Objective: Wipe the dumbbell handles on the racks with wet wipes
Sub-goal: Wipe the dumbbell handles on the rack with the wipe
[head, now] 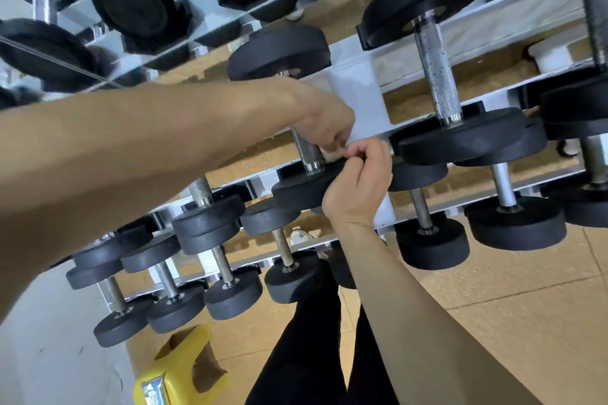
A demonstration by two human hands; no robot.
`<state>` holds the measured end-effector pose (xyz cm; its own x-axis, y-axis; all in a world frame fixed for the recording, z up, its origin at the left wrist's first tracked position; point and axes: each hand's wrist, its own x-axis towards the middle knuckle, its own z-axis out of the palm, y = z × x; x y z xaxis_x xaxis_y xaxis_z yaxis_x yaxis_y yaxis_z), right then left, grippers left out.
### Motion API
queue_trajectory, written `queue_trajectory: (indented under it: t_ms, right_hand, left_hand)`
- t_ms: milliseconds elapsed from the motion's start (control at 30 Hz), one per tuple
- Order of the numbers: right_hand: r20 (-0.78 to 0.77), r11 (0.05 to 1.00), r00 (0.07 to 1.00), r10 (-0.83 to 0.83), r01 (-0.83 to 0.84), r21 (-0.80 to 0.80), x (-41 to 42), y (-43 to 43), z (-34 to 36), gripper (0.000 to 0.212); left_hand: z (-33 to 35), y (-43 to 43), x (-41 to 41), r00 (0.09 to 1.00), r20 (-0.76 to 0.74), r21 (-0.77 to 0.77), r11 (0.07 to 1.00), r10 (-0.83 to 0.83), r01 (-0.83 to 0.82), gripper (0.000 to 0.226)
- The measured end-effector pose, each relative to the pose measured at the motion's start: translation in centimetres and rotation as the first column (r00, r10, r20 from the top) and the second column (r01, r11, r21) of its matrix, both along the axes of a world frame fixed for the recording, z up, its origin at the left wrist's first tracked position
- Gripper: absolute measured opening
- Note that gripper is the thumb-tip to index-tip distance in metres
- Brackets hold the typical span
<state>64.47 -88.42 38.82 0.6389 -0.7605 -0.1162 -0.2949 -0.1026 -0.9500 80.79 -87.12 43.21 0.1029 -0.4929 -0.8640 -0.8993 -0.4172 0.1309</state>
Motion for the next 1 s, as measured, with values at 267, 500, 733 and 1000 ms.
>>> queue_trajectory:
  t_ms: [267,500,733,1000]
  right_hand:
    - [-0.062,0.995,0.996,0.068,-0.072,-0.065,0.1,0.0,0.7,0.028]
    - [-0.104,0.991,0.990,0.091,-0.100,-0.087,0.2,-0.1,0.2,0.028]
    - [-0.150,0.990,0.984,0.092,-0.107,-0.095,0.2,-0.2,0.3,0.024]
    - [-0.178,0.986,0.977,0.114,-0.134,-0.103,0.2,-0.2,0.3,0.022]
  left_hand:
    - [2.4,12.9,-7.5,0.502,-0.040,-0.812,0.265,0.864,-0.520,0.027]
    - [-1.9,10.2,-7.5,-0.715,-0.677,0.128,-0.928,0.175,-0.349,0.024]
    - [-4.6,8.7,-6.9,-0.611,-0.726,0.126,-0.813,0.315,-0.569,0.022]
    - [-3.4,10.5,-6.4,-0.576,-0.665,0.168,-0.656,0.475,-0.736,0.016]
